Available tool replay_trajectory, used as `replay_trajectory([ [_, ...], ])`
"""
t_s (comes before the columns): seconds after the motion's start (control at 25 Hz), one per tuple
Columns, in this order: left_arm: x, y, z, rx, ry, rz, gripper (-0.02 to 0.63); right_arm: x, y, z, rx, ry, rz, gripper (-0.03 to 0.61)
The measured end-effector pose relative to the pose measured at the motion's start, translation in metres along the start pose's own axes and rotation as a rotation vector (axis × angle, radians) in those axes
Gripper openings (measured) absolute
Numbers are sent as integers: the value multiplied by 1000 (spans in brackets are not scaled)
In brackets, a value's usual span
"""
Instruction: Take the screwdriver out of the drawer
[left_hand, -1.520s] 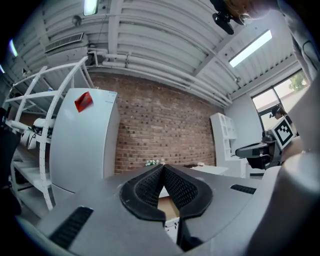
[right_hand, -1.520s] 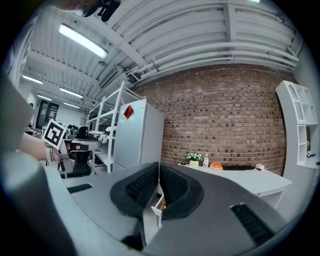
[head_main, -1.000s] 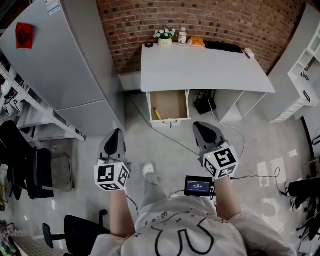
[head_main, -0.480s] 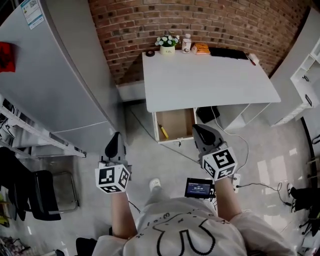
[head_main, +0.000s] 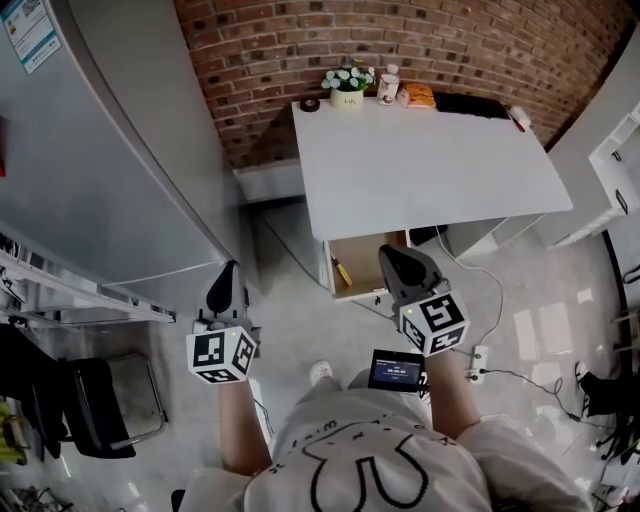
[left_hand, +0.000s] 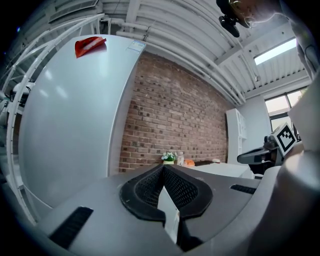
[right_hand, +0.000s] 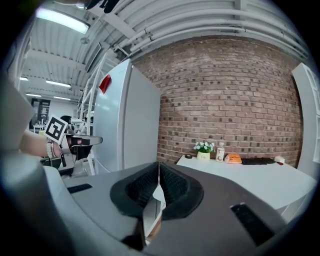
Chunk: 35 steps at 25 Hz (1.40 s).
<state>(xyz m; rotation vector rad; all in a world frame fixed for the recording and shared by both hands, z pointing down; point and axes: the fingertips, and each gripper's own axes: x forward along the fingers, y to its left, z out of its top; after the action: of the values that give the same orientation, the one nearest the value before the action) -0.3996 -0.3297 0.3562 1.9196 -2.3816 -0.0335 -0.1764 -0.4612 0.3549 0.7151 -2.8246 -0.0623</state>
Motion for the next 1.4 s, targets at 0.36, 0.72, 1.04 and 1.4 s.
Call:
replay_trajectory([
  [0.36, -2, 26, -28, -41, 39, 93, 12, 35, 5, -25, -1, 69, 74, 21],
  [0.72, -28, 31, -73, -115, 119, 233, 12, 60, 22, -63, -18, 171, 229, 21],
  [1.04, -38, 25, -147, -160, 247, 249, 12, 76, 31, -131, 16, 278, 276, 21],
  [1.4, -20, 29, -239, -148, 336, 191, 12, 97, 41, -219, -2, 361, 327, 21],
])
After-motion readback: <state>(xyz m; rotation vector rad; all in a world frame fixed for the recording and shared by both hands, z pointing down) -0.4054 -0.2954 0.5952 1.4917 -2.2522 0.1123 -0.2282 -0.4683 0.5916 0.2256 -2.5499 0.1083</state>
